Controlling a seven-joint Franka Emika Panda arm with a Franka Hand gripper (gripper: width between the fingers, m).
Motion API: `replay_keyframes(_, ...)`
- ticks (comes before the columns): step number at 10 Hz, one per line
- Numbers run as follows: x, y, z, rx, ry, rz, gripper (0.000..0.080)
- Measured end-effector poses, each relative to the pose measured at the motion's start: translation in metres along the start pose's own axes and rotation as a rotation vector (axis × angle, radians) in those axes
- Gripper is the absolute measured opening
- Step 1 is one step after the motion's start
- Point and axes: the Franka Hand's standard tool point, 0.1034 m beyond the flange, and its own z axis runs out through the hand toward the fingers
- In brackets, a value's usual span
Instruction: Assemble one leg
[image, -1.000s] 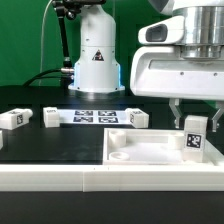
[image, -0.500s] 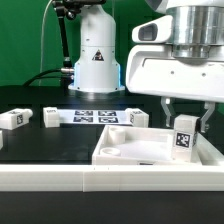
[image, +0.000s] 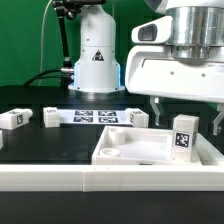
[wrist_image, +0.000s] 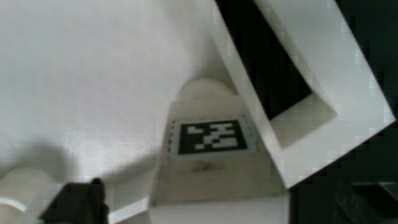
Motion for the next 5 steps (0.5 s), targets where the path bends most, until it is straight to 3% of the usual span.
replay_keyframes(5,0.0,0.0,0.0,0.0,0.0,0.0,0.0649)
